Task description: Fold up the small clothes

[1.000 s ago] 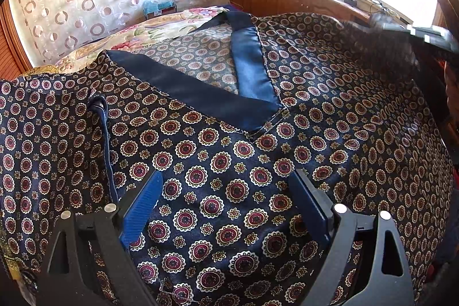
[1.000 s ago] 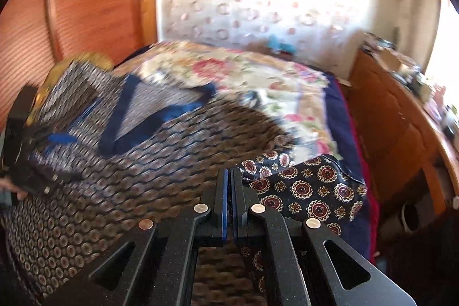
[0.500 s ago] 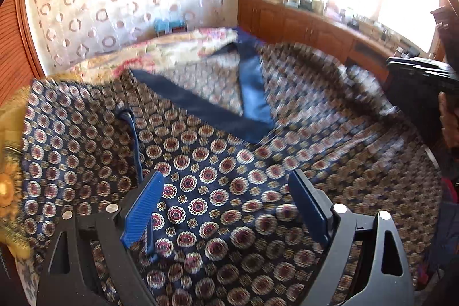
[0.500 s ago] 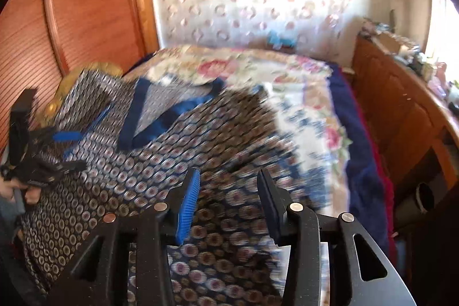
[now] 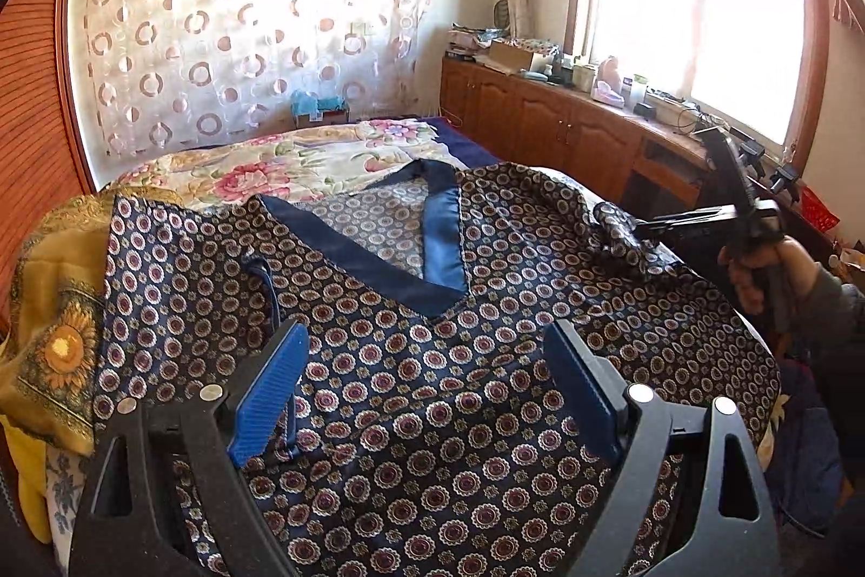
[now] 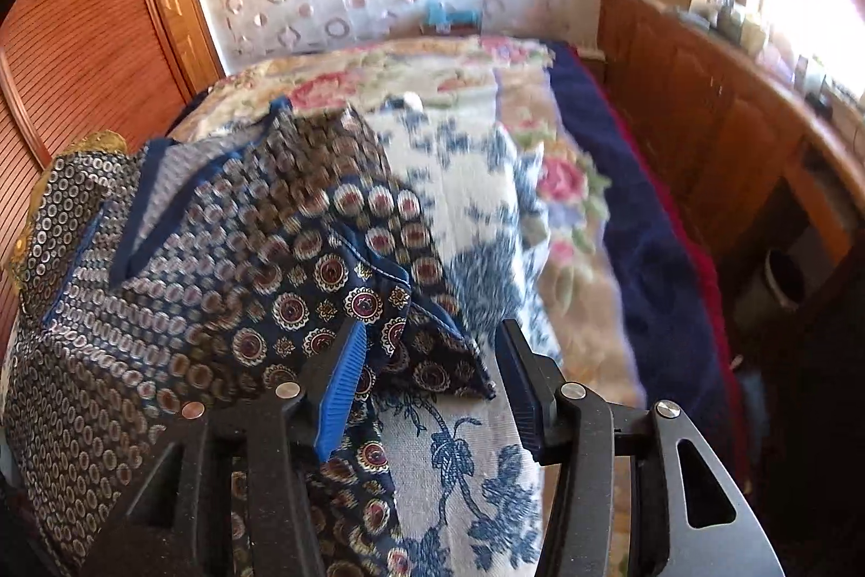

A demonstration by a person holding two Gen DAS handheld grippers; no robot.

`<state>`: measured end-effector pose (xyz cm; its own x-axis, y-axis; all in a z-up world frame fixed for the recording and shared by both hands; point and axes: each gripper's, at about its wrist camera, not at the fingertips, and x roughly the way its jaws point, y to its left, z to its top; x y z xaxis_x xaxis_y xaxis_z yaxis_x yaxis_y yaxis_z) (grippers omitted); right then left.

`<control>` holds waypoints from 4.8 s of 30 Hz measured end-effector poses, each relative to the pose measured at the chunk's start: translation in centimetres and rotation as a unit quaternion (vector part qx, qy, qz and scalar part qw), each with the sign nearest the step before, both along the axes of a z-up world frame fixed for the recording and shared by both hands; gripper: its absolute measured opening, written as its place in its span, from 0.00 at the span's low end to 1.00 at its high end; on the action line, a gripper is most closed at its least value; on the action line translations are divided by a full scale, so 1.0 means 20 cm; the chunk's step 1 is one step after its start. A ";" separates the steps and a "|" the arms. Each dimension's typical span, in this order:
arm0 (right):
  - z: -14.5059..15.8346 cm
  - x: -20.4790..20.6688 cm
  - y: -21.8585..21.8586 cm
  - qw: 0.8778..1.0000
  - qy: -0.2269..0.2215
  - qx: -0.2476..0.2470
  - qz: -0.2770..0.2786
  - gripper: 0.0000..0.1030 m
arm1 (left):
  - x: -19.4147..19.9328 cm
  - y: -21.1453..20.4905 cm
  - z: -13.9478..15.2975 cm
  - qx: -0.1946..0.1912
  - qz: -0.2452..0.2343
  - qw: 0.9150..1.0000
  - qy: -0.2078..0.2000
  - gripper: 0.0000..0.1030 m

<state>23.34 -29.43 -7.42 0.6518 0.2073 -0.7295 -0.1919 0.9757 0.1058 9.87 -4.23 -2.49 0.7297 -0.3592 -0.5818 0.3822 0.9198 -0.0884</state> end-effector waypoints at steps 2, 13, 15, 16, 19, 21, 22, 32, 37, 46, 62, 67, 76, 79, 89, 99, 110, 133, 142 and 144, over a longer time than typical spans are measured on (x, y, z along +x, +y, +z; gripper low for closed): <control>-0.05 0.06 0.00 1.000 0.016 0.004 -0.006 0.50 | 0.01 0.00 -0.02 -0.003 -0.001 1.000 0.008 0.87; 0.09 0.04 0.06 0.999 -0.025 -0.017 0.044 0.05 | -0.02 0.01 -0.06 -0.011 0.002 1.000 0.013 0.87; 0.19 0.02 0.11 0.997 -0.059 -0.017 0.052 0.05 | -0.03 0.02 -0.06 -0.013 0.005 1.000 0.011 0.87; 0.26 0.01 0.14 0.995 -0.078 -0.015 0.061 0.05 | -0.03 0.02 -0.06 -0.014 0.007 1.000 0.009 0.87; 0.39 0.00 0.27 0.989 -0.113 -0.014 0.093 0.05 | -0.04 0.04 -0.05 -0.018 0.012 1.000 0.008 0.87; 0.45 0.01 0.39 0.984 -0.130 -0.022 0.119 0.05 | -0.04 0.06 -0.06 -0.020 0.014 1.000 0.009 0.87; 0.48 0.02 0.46 0.982 -0.134 -0.024 0.132 0.05 | -0.04 0.06 -0.06 -0.021 0.016 1.000 0.009 0.87; 0.45 0.06 0.69 0.974 -0.128 0.001 0.186 0.46 | -0.04 0.11 -0.10 -0.029 0.022 0.999 0.017 0.87; 0.40 0.03 0.58 0.980 -0.113 -0.026 0.160 0.46 | -0.04 0.11 -0.11 -0.034 0.022 0.999 0.018 0.87; 0.15 0.16 0.45 0.993 -0.049 -0.034 0.103 0.46 | -0.04 0.11 -0.12 -0.032 0.027 0.999 0.018 0.87; -0.03 0.35 0.93 0.985 -0.008 -0.038 0.170 0.37 | -0.05 0.17 -0.14 -0.031 0.038 0.999 0.022 0.87; -0.04 0.37 0.98 0.982 -0.016 -0.042 0.184 0.04 | -0.05 0.19 -0.15 -0.034 0.041 0.998 0.025 0.87; 0.12 0.27 1.01 0.968 -0.061 0.003 0.242 0.15 | -0.04 0.20 -0.15 -0.037 0.042 0.998 0.025 0.87; 0.14 0.25 0.94 0.971 -0.066 0.004 0.231 0.40 | -0.05 0.20 -0.15 -0.036 0.043 0.998 0.025 0.87; 0.04 0.27 0.51 0.992 -0.056 -0.062 0.097 0.42 | -0.04 0.21 -0.15 -0.040 0.045 0.998 0.027 0.87; -0.06 0.43 0.24 0.998 -0.017 -0.041 0.038 0.42 | 0.01 0.17 -0.16 -0.029 0.040 0.998 0.032 0.87; -0.08 0.86 0.32 0.998 0.000 -0.022 0.051 0.42 | 0.18 0.15 -0.16 -0.009 0.034 0.998 0.047 0.87; -0.03 0.93 0.40 0.993 -0.059 -0.033 0.094 0.45 | 0.39 0.35 -0.13 0.005 0.079 0.995 0.052 0.87; -0.07 0.73 0.30 0.994 -0.012 -0.047 0.095 0.45 | 0.53 0.63 -0.06 0.036 0.128 0.990 0.038 0.75; -0.10 0.73 0.31 0.994 -0.004 -0.048 0.097 0.45 | 0.57 0.68 -0.05 0.039 0.134 0.989 0.041 0.70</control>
<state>37.92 -23.18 -9.44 0.6126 0.2583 -0.7470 -0.3774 0.9260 0.0108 21.32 9.33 -3.58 0.7425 -0.1096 -0.6608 0.1173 0.9925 -0.0328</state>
